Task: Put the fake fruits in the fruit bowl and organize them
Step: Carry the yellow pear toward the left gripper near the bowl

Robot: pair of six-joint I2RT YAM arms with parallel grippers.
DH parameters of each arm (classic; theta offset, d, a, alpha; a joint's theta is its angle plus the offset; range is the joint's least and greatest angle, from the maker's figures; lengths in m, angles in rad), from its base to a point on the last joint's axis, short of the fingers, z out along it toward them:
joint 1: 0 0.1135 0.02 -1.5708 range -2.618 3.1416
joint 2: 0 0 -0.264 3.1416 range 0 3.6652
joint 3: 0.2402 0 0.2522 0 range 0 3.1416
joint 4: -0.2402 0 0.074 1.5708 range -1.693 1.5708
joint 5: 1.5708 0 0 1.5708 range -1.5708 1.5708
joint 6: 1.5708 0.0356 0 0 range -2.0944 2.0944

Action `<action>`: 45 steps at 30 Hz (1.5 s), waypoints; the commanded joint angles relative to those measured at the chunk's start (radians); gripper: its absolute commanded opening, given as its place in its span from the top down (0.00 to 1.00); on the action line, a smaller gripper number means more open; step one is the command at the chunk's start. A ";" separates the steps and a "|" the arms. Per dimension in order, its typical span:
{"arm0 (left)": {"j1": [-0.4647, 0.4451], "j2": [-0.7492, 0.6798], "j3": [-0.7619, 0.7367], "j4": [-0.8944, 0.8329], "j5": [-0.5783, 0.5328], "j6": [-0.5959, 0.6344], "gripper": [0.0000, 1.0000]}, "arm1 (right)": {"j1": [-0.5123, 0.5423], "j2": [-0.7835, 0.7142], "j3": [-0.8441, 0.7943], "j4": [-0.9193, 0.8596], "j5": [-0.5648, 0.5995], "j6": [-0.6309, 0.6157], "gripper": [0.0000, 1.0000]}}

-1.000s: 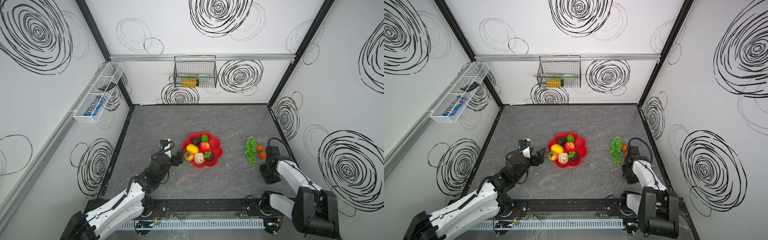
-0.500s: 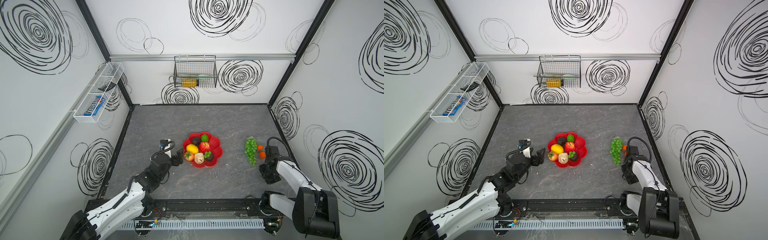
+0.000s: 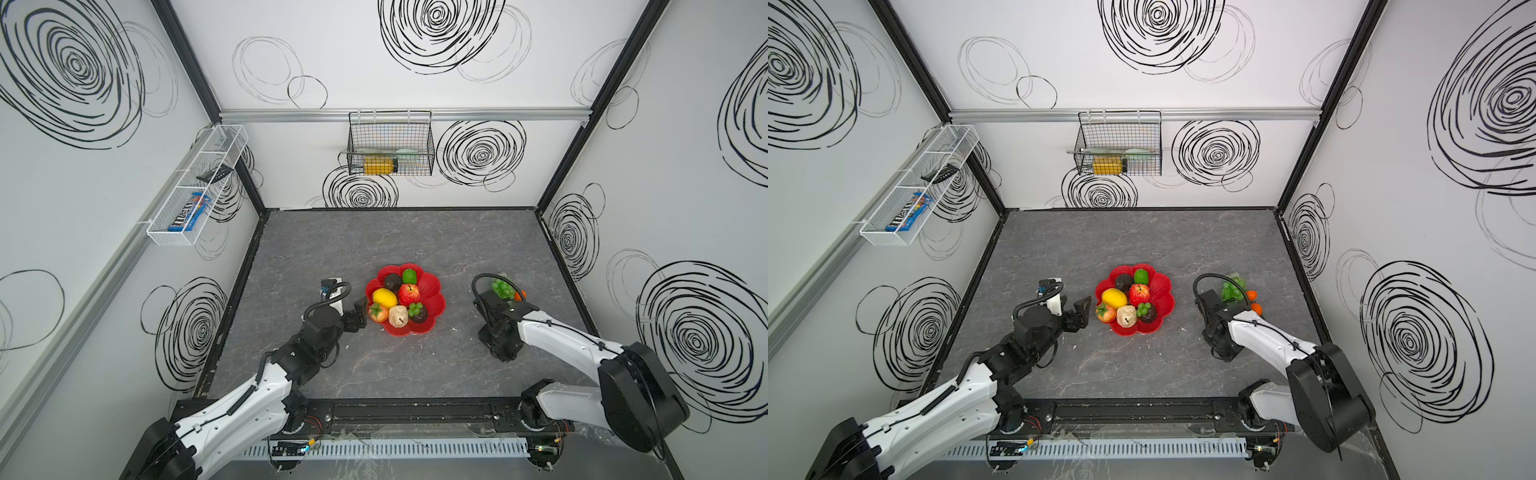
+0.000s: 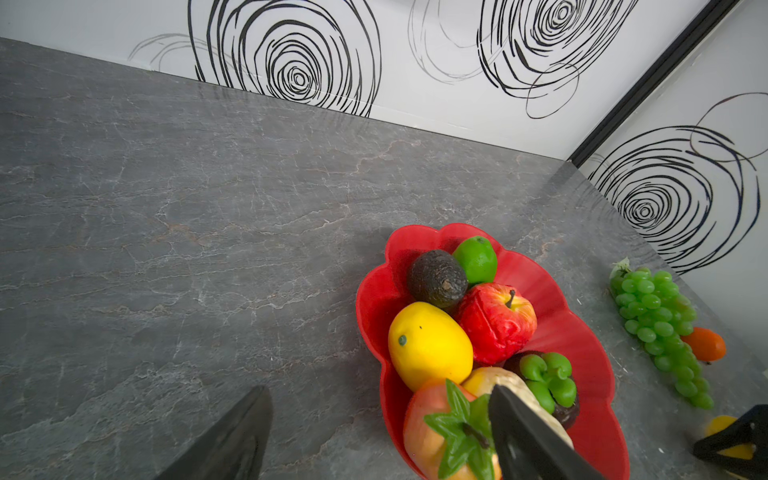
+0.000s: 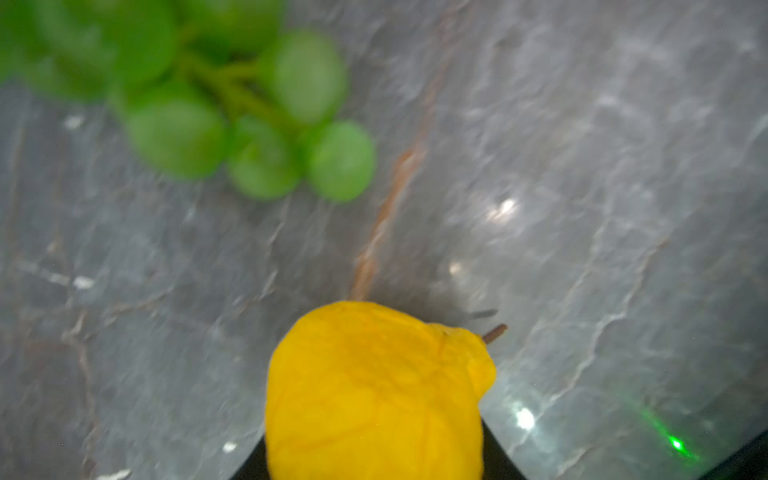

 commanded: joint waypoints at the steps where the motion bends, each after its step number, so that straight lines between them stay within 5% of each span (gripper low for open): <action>1: 0.011 0.005 -0.008 0.037 -0.011 0.001 0.14 | 0.105 0.077 0.069 -0.019 0.028 0.091 0.61; 16: 0.017 0.015 -0.012 0.052 0.007 0.001 0.14 | 0.235 0.145 0.172 -0.082 0.221 -0.017 0.61; 33: 0.038 0.001 -0.047 0.133 0.104 -0.009 0.14 | 0.304 -0.241 -0.013 0.498 0.238 -0.849 0.65; 45: 0.049 -0.019 -0.060 0.147 0.120 -0.007 0.14 | 0.376 -0.129 0.075 0.588 0.174 -1.078 0.64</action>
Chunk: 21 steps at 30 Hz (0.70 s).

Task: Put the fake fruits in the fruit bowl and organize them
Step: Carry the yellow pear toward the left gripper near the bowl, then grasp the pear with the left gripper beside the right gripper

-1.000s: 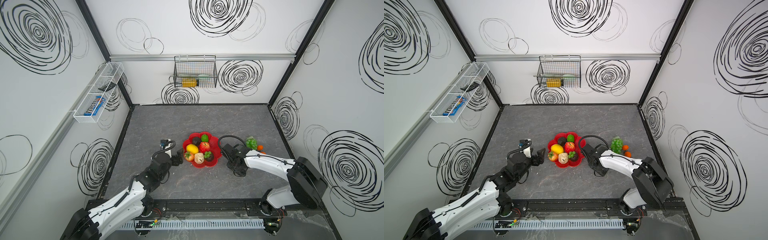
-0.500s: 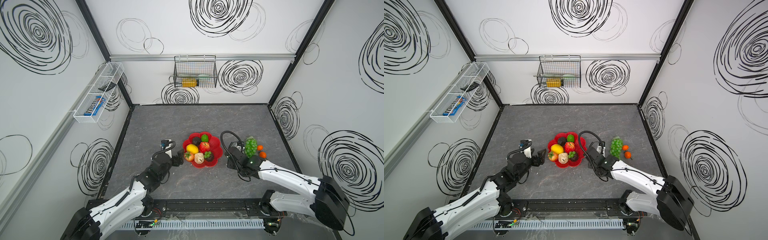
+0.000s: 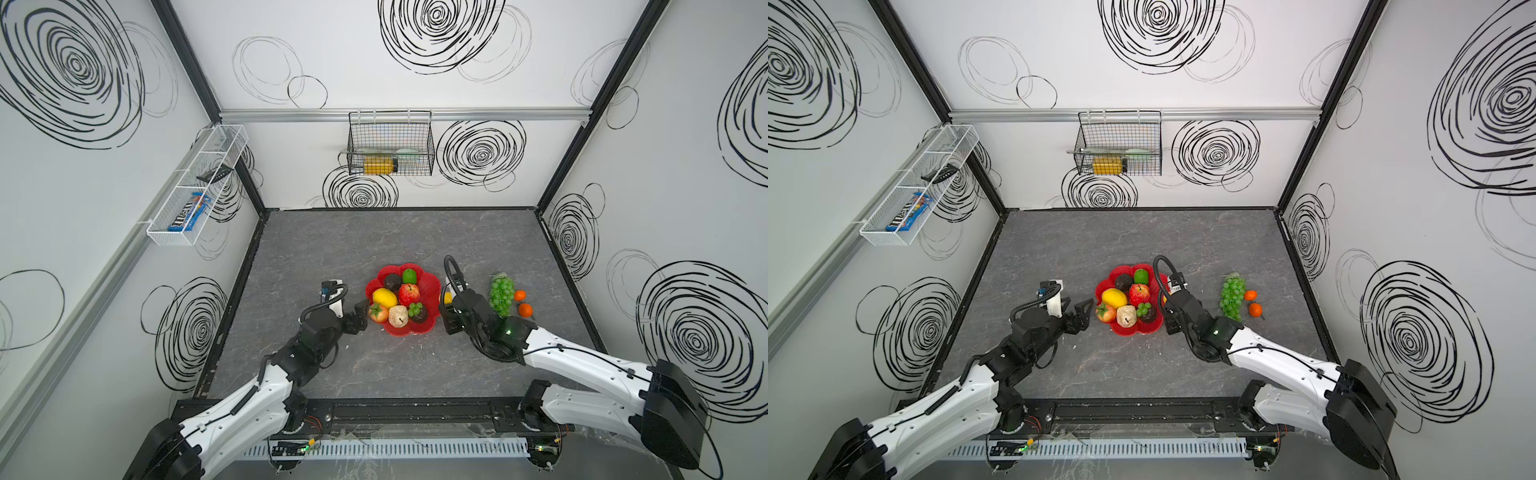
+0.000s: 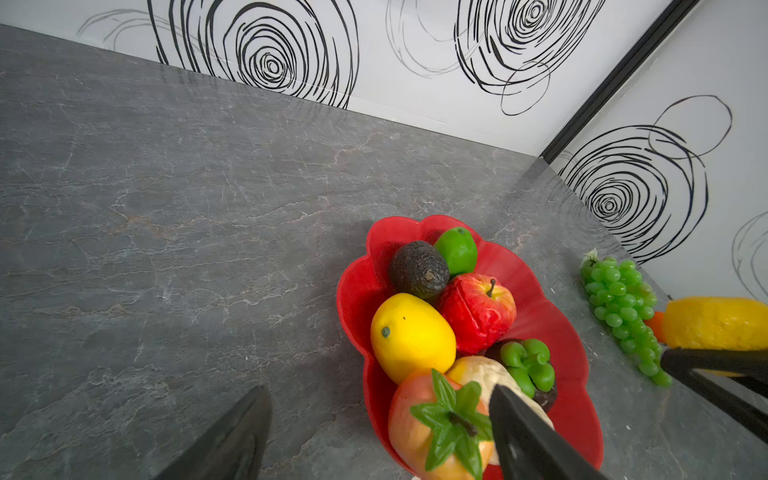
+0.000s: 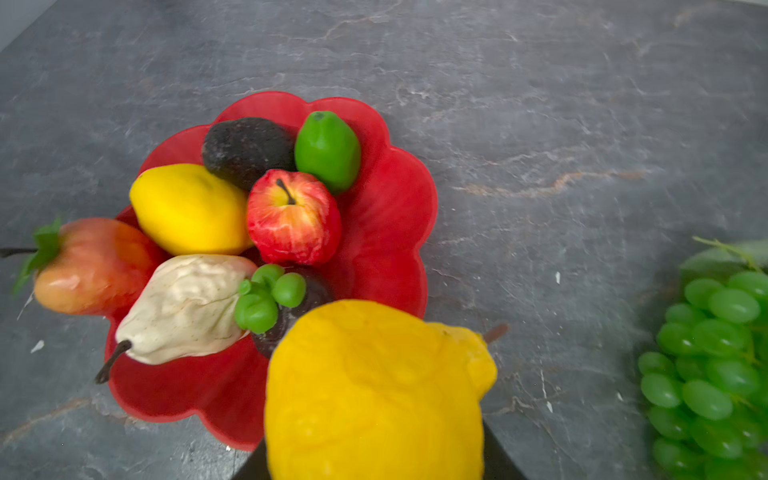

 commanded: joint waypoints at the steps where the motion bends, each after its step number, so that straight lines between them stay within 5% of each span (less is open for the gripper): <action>1: 0.010 -0.019 -0.011 0.063 0.007 -0.007 0.14 | 0.022 0.056 0.060 0.034 0.007 -0.096 0.64; 13: 0.016 -0.035 -0.022 0.091 0.044 -0.005 0.14 | 0.054 0.183 0.141 0.019 0.075 -0.163 0.64; 21: 0.019 0.033 -0.017 0.258 0.321 -0.067 0.14 | 0.090 0.092 0.053 0.226 -0.080 -0.315 0.63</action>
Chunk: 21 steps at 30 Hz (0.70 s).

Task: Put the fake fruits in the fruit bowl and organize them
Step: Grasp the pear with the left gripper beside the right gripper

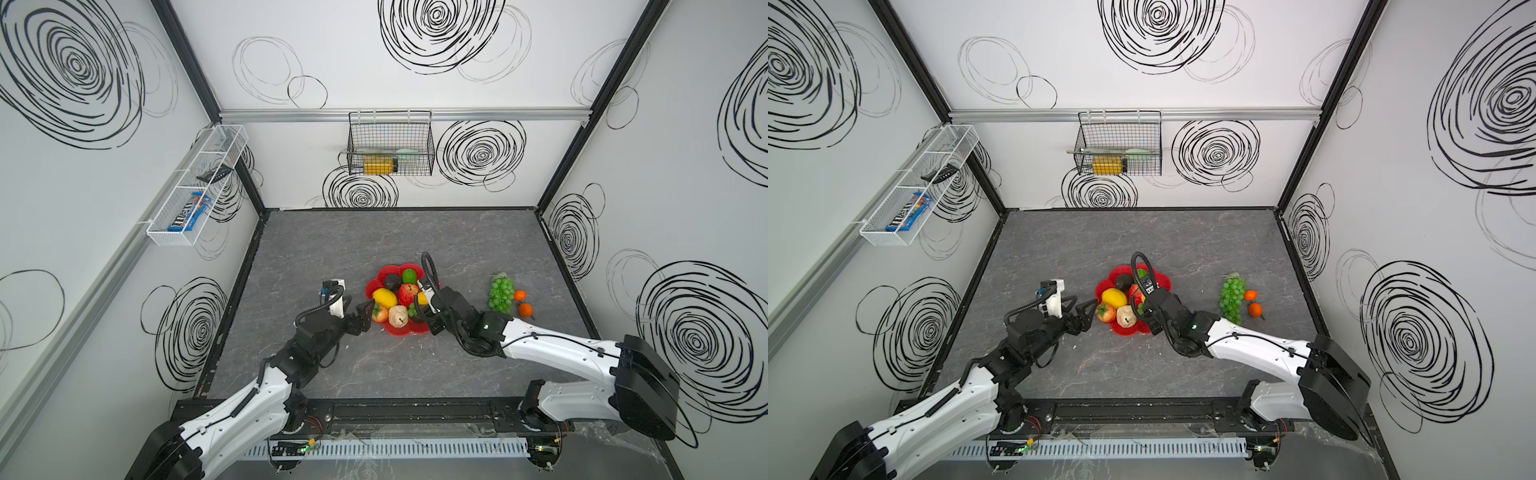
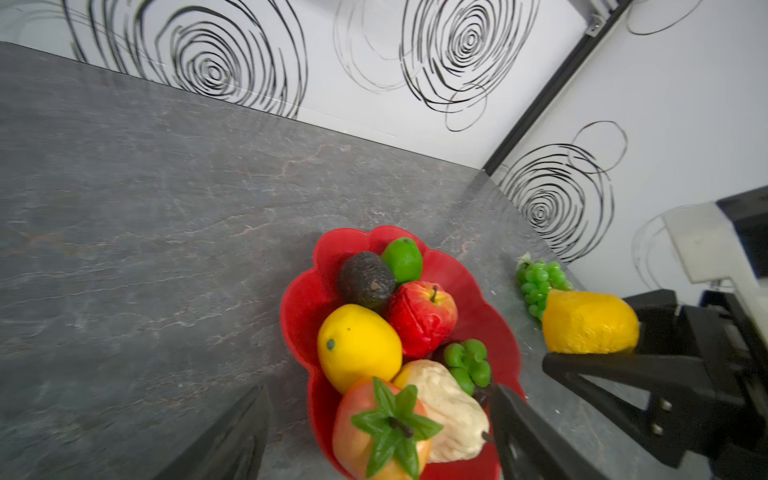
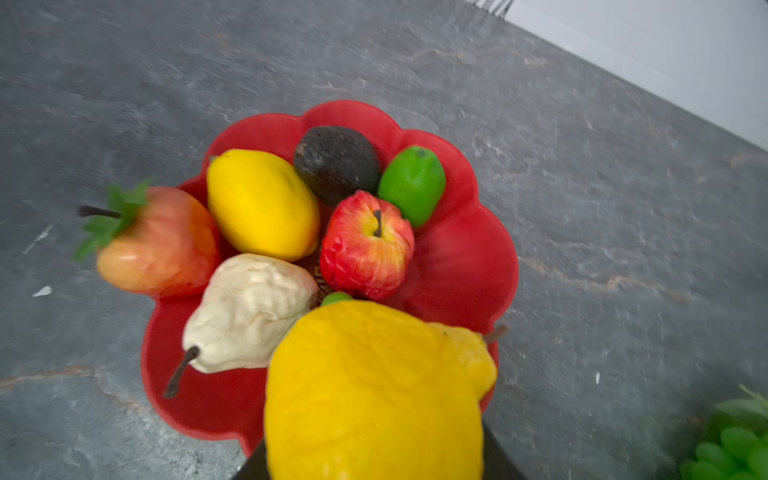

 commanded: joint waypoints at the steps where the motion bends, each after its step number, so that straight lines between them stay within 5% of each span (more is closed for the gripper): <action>1: 0.006 0.041 0.016 0.141 0.176 -0.052 0.14 | 0.021 -0.057 -0.048 0.157 -0.070 -0.104 0.63; 13: 0.002 0.058 0.079 0.182 0.375 -0.201 0.15 | 0.058 -0.101 -0.211 0.484 -0.141 -0.371 0.63; 21: -0.021 0.088 0.113 0.179 0.437 -0.218 0.16 | 0.076 -0.050 -0.223 0.553 -0.140 -0.409 0.62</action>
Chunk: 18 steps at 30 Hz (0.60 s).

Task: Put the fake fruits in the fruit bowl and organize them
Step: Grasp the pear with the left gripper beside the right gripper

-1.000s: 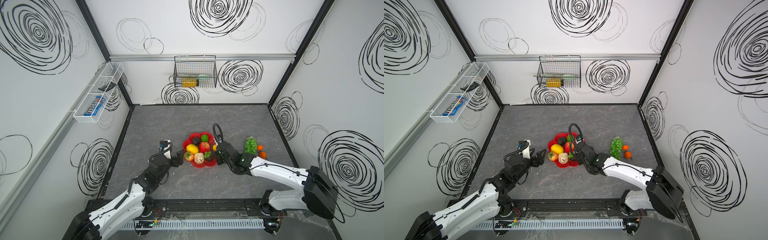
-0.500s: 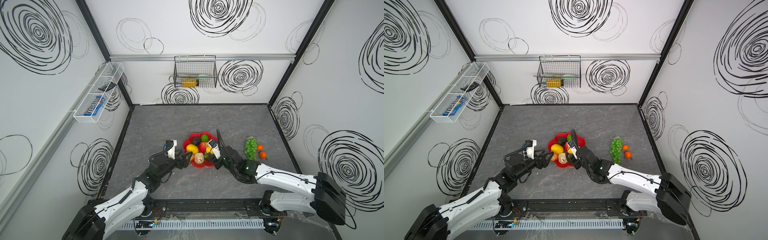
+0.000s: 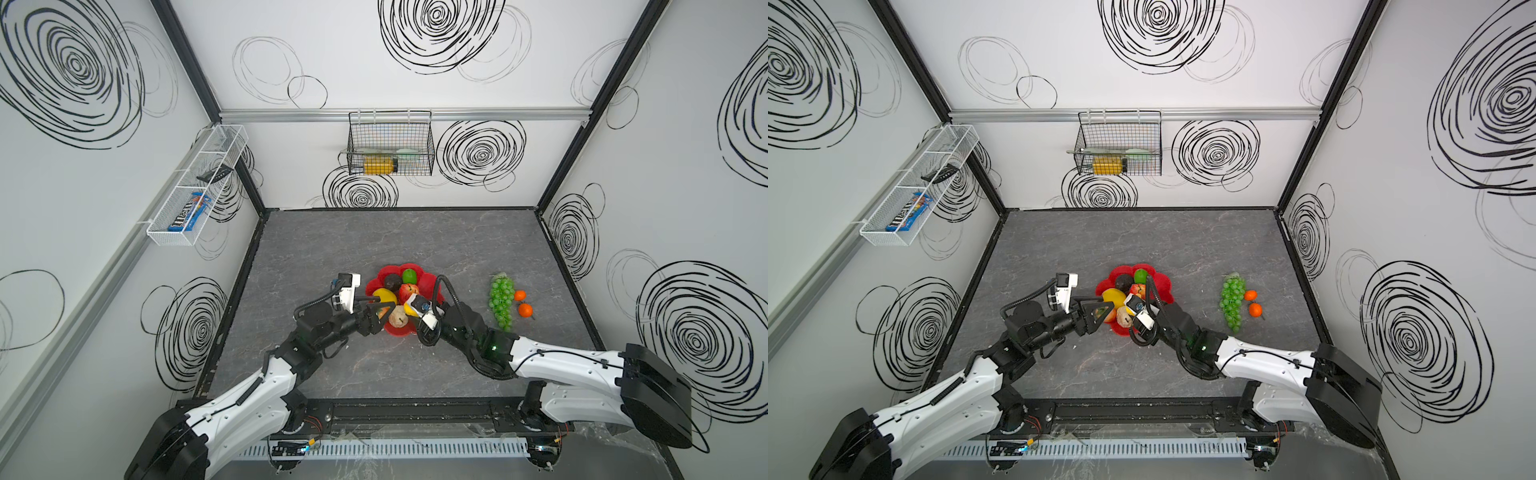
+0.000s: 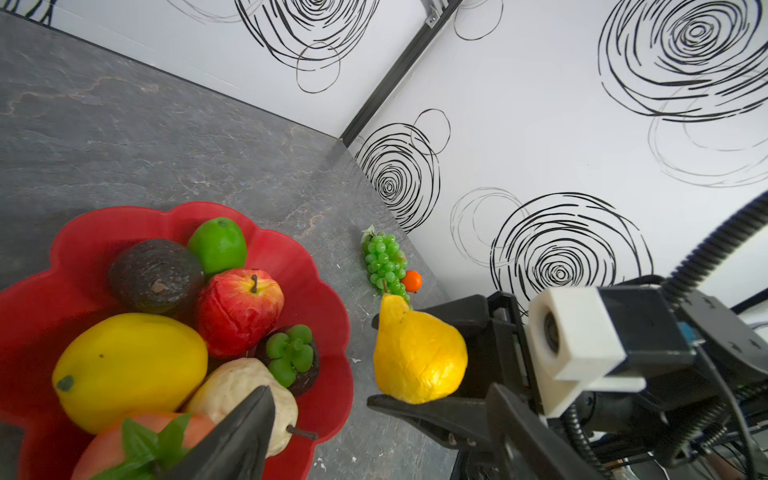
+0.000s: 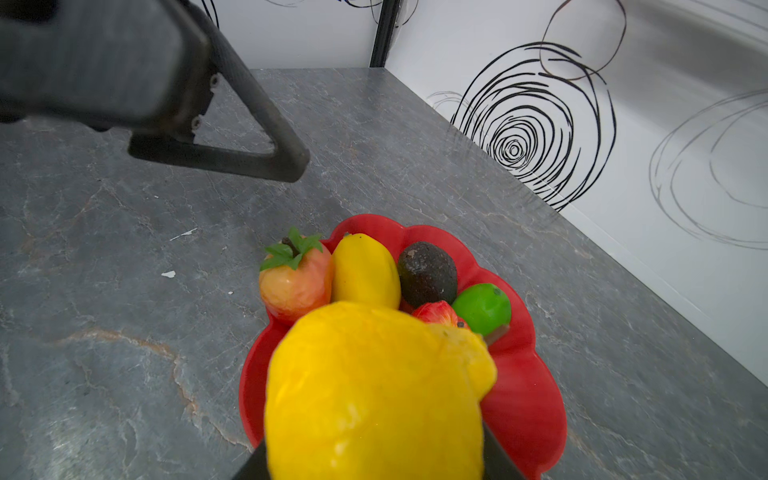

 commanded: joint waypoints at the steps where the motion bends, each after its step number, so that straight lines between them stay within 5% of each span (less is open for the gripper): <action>1: -0.023 0.020 0.034 0.055 0.048 -0.016 0.16 | 0.010 0.014 -0.007 0.079 -0.018 -0.040 0.62; 18: -0.121 0.178 0.093 0.091 0.060 -0.005 0.26 | 0.064 0.089 0.023 0.146 -0.024 -0.008 0.61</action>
